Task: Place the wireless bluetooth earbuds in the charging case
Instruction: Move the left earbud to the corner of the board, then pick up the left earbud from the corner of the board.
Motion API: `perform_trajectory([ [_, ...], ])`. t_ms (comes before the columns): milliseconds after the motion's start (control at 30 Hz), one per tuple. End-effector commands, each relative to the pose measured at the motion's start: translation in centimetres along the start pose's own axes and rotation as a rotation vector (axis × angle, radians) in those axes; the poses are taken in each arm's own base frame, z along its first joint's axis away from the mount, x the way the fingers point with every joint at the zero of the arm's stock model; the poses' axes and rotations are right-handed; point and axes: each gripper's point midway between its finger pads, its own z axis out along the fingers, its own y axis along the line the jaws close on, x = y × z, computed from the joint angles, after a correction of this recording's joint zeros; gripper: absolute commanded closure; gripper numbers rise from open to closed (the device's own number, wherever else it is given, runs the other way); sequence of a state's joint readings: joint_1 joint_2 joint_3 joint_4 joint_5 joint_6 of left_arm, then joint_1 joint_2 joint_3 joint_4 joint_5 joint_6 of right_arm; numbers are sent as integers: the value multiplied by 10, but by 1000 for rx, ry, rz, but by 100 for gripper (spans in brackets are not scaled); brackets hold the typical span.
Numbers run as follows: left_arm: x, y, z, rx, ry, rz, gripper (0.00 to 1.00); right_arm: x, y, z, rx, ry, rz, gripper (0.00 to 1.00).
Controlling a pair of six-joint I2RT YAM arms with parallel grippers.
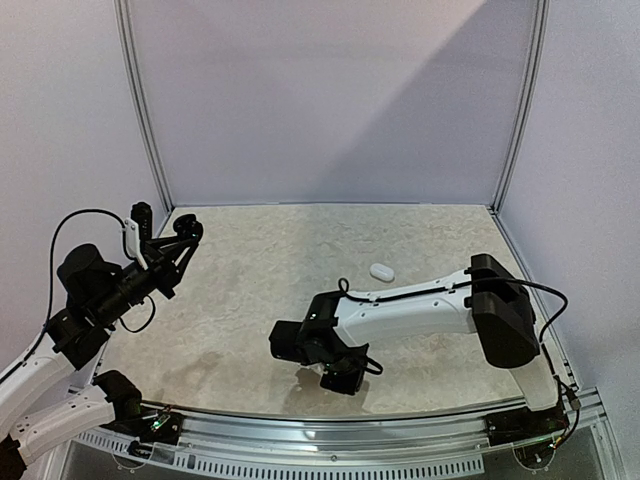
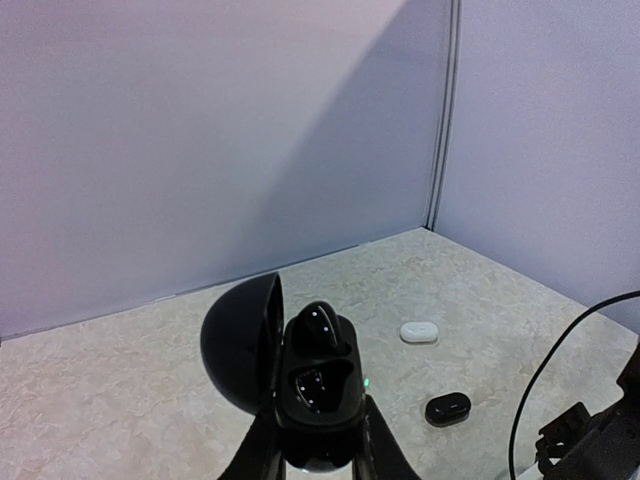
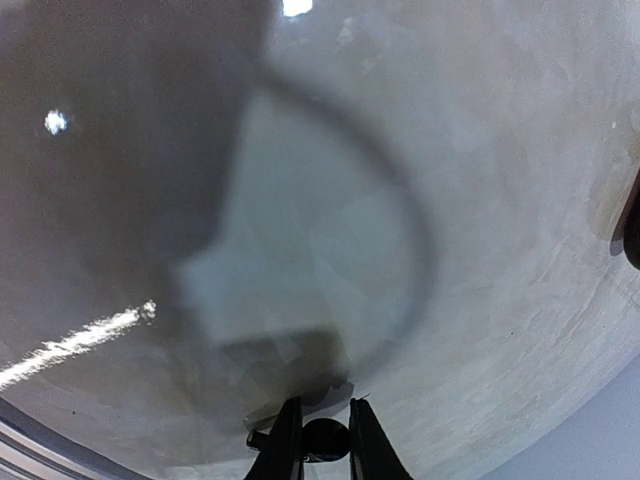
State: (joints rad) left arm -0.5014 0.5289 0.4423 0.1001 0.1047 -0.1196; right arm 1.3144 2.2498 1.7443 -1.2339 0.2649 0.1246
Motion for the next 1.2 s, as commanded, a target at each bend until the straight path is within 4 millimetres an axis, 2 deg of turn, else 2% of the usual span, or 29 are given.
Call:
perform_trajectory([
  [0,-5,2,0,-2,-17,17,100,11,7,27,-7,120,-91,84],
  [200,-5,3,-1,-12,-15,25,100,-1,18,34,-50,104,-117,80],
  [367,-4,4,0,-12,-15,26,100,-8,23,35,-72,82,-120,70],
  [500,-4,4,0,-12,-15,28,100,-11,24,35,-77,69,-121,68],
  [633,-2,3,0,-11,-9,28,100,-28,22,21,-86,6,-91,67],
  [733,-1,3,1,-9,-7,24,100,-52,17,-3,-117,-111,-24,63],
  [833,-1,3,1,-5,-7,23,100,-74,-6,-36,-155,-263,125,61],
  [900,-1,2,2,0,-5,22,100,-79,-26,-49,-176,-342,252,58],
  [933,-1,2,2,0,-6,23,100,-79,-40,-62,-197,-390,359,56],
  [1033,-2,2,1,-3,-9,25,100,-60,-68,-72,-273,-436,662,55],
  [1133,-2,2,2,-3,-6,25,100,-34,-74,-66,-332,-419,884,55],
  [1167,-1,2,2,-3,-5,23,100,-25,-75,-72,-365,-428,969,55],
])
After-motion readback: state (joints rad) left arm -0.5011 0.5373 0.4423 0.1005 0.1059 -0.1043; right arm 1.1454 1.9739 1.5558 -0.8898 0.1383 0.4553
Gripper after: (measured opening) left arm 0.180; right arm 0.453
